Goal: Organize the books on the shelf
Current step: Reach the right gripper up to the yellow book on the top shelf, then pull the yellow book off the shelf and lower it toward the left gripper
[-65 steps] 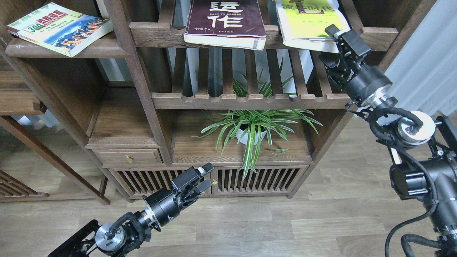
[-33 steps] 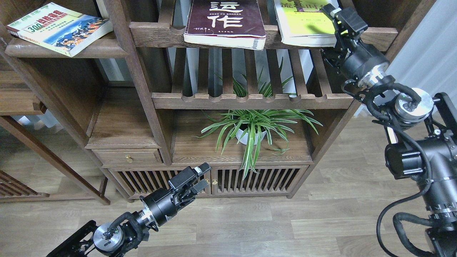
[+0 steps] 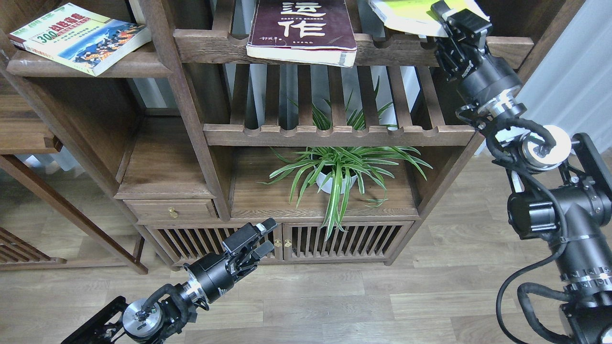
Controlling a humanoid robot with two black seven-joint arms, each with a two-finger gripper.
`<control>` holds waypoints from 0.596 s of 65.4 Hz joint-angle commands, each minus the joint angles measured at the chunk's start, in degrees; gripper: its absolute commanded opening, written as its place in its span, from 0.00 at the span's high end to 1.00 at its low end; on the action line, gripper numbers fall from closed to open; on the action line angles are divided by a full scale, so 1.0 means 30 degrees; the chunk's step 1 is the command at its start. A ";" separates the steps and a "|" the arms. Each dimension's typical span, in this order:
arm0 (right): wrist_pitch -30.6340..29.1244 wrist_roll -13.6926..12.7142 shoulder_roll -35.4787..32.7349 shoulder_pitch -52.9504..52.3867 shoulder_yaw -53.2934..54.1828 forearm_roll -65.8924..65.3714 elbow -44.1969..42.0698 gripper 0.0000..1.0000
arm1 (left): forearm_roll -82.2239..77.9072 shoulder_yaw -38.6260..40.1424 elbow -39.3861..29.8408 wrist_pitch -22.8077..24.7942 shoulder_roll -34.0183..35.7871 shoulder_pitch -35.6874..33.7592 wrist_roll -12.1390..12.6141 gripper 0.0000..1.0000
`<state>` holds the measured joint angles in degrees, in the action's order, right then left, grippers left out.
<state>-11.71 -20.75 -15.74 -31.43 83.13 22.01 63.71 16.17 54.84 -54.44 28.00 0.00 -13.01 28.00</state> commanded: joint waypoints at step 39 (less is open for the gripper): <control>-0.0110 -0.2416 -0.4829 0.2888 0.1499 0.4879 0.1909 0.98 | 0.0000 0.0032 0.0713 0.0000 0.0000 -0.0116 0.0000 0.00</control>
<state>-11.85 -26.44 -27.20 -25.45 86.22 34.07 68.19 16.17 54.94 -52.35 28.00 0.00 -13.42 28.00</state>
